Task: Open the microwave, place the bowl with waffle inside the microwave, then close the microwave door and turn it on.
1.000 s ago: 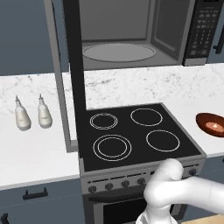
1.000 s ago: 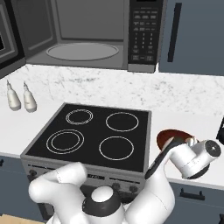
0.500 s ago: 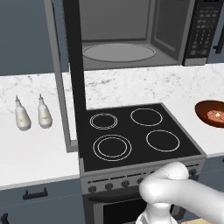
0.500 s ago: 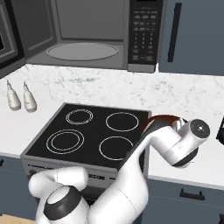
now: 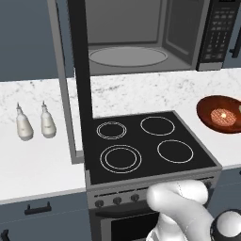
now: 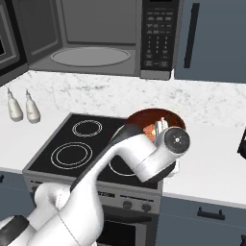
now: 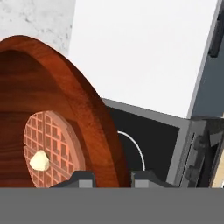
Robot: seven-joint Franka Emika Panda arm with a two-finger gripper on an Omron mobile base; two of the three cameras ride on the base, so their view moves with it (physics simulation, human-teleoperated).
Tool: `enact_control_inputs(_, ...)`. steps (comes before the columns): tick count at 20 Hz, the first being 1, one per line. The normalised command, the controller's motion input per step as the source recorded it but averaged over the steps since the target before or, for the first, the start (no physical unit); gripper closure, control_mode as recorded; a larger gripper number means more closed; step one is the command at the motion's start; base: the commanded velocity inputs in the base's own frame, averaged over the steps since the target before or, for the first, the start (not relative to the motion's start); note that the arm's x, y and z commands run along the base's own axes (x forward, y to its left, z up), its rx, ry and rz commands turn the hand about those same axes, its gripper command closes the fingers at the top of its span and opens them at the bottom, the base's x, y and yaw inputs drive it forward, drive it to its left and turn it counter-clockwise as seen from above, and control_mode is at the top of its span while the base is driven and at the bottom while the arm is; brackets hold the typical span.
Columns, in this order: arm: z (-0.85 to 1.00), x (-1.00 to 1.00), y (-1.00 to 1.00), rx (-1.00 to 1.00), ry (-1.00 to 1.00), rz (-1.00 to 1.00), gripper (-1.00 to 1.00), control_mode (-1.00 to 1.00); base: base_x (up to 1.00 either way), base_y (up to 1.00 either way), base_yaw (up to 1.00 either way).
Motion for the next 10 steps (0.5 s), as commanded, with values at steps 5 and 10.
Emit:
enact_control_inputs(5,0.59,-0.22,1.0,0.0,-0.18,0.07,1.0,-1.0,0.0,0.0,0.0)
enact_control_inputs(10,0.83,-0.2,1.0,0.0,-0.07,0.09,1.0,-1.0,0.0,0.0,0.0)
